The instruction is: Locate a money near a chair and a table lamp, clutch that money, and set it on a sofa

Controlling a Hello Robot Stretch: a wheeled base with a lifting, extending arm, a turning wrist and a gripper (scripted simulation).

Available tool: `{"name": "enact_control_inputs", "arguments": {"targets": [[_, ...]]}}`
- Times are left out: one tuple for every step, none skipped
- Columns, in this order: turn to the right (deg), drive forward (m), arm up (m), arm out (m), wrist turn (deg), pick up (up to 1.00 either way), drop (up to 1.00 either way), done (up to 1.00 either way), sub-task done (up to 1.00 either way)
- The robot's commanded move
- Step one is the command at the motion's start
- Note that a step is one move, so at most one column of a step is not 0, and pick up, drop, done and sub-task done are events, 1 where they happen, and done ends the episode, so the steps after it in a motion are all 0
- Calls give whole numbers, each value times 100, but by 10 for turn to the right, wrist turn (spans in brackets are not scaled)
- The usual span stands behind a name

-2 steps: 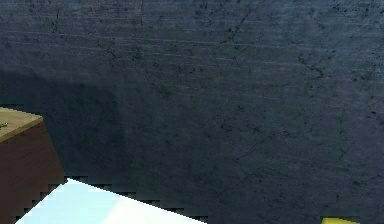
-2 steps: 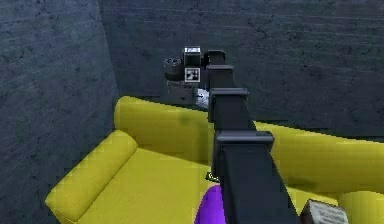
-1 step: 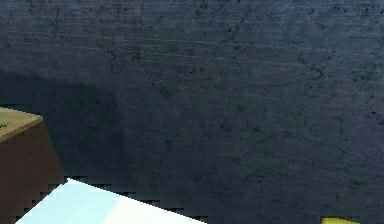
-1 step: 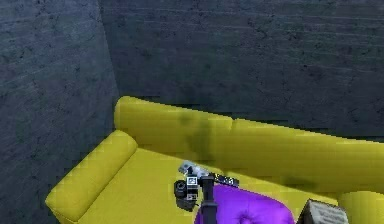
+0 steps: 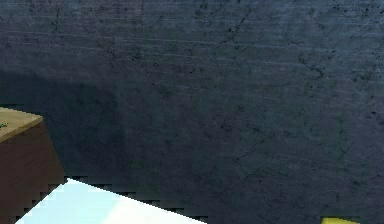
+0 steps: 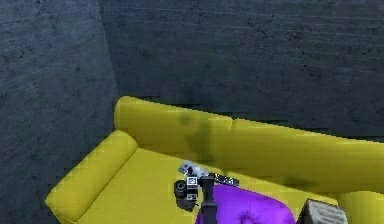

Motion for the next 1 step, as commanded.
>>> {"name": "enact_control_inputs", "arguments": {"targets": [[0,0,0,0,0,0,100,0,0]]}}
